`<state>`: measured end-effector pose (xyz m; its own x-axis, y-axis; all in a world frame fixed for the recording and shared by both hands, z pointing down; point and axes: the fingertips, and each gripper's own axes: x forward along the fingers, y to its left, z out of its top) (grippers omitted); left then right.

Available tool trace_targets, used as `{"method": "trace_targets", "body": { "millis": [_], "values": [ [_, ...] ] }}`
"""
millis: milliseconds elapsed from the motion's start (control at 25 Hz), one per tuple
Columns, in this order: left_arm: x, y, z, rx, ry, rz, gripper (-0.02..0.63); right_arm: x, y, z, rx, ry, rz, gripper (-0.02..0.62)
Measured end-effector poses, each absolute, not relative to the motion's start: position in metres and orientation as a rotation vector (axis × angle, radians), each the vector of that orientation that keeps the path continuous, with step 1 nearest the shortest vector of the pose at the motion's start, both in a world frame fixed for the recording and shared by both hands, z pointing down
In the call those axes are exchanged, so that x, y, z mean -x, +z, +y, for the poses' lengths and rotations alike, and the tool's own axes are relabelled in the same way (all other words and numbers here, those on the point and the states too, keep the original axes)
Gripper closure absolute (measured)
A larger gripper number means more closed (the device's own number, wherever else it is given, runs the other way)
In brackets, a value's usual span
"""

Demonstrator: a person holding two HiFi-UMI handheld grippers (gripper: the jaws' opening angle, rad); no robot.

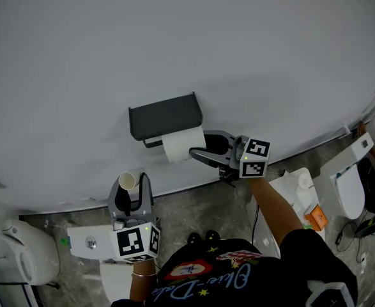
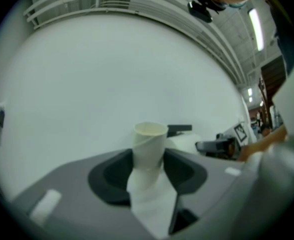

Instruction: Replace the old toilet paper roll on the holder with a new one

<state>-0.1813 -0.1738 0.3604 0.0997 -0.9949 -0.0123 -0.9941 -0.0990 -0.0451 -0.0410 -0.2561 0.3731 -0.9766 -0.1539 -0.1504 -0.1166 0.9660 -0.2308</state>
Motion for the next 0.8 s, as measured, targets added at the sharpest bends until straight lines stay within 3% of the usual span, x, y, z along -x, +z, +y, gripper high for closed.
{"method": "trace_targets", "body": {
  "millis": [240,800],
  "values": [
    [0.191,0.364,-0.168,2.287,-0.028,2.110,0.417,0.074,0.379,-0.247,0.122,-0.343,2.947,0.413],
    [0.193,0.368,-0.167,2.308,-0.019,2.119,0.417,0.077,0.384,-0.243,0.192,-0.103,3.009,0.410]
  ]
}}
